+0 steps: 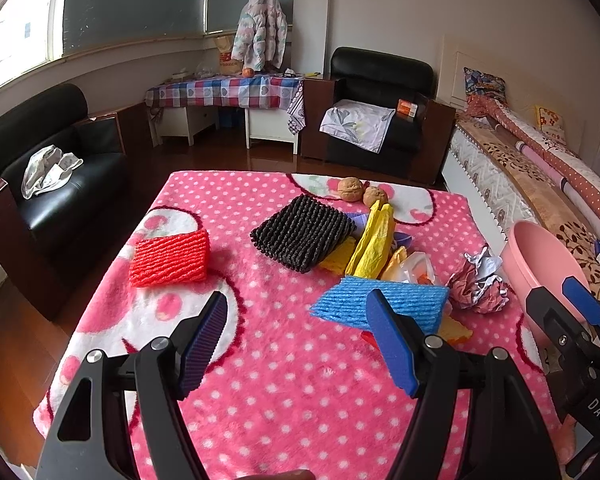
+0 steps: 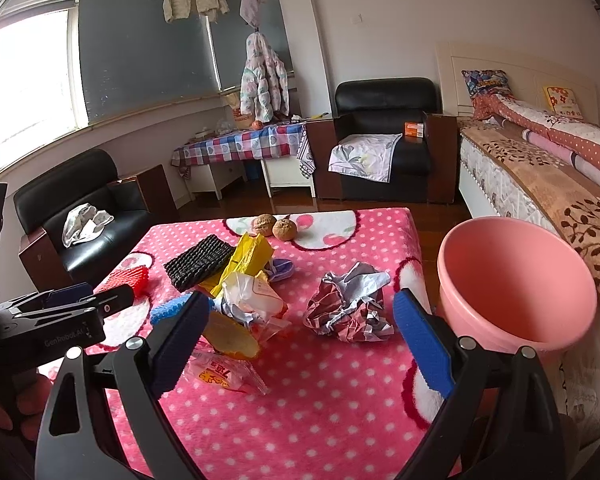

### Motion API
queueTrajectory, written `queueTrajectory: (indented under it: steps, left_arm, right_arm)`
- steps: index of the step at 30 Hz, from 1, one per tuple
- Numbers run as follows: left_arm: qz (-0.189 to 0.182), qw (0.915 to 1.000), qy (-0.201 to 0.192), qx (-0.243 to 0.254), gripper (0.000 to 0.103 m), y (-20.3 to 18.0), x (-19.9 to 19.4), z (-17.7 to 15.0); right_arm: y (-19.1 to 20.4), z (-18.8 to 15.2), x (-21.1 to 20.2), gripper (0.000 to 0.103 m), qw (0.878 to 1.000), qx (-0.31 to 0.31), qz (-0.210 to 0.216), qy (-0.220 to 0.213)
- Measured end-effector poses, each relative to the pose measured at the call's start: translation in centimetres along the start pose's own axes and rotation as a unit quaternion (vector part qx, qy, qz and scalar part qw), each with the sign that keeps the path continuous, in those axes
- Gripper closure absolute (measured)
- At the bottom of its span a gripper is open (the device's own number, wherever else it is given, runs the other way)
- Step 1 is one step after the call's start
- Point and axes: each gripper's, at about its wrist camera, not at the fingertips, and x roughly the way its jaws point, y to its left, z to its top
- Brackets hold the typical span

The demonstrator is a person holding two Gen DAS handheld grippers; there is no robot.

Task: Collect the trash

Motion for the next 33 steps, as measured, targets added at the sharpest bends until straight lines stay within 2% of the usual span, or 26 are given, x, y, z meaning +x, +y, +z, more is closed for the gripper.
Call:
queueTrajectory:
  steps: [33]
  left_arm:
    - [0.0, 1.0, 0.002, 0.0, 0.032, -0.04, 0.08, 0.04]
  right_arm:
    - [-0.73, -0.33, 0.29, 0.009, 1.0, 0.008, -0.003, -0.001]
